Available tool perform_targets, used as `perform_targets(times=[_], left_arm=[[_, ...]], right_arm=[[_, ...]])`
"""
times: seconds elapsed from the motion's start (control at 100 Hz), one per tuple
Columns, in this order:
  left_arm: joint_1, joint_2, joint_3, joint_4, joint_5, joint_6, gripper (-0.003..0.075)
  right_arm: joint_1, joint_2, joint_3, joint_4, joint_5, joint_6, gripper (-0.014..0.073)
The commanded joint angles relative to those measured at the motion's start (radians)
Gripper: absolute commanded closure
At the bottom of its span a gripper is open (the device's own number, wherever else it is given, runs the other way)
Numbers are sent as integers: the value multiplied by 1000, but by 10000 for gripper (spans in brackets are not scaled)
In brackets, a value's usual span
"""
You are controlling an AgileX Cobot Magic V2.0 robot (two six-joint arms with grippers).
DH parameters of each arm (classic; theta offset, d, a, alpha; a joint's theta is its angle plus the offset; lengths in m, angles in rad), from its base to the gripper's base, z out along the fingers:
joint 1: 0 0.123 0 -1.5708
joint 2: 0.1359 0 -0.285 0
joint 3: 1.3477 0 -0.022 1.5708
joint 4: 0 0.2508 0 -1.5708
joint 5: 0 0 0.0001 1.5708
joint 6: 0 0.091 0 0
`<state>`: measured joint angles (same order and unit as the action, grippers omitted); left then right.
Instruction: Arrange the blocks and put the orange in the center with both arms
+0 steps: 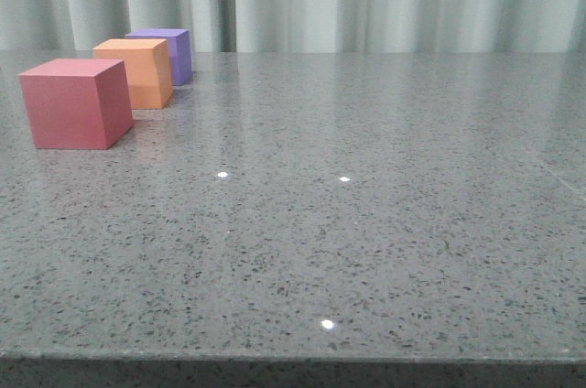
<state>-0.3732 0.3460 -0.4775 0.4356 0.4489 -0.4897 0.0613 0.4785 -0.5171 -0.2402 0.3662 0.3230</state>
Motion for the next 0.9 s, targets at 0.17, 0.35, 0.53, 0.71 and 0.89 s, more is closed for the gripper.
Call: perform_targets(times=[0.17, 0.35, 0.53, 0.71, 0.89], left_arm=[[99, -17, 38, 30, -167, 1, 741], [186, -99, 131, -191, -279, 186, 741], [224, -200, 259, -309, -394, 327, 741], [224, -314, 390, -329, -437, 327, 741], [237, -386, 488, -329, -469, 327, 741]], right_arm=[[-4, -1, -23, -18, -80, -3, 662], [-4, -1, -23, -18, -80, -3, 662], [-4, -1, -23, -18, -80, -3, 662], [-4, -1, -23, -18, -80, -3, 662], [-4, -1, -23, -18, -80, -3, 662]])
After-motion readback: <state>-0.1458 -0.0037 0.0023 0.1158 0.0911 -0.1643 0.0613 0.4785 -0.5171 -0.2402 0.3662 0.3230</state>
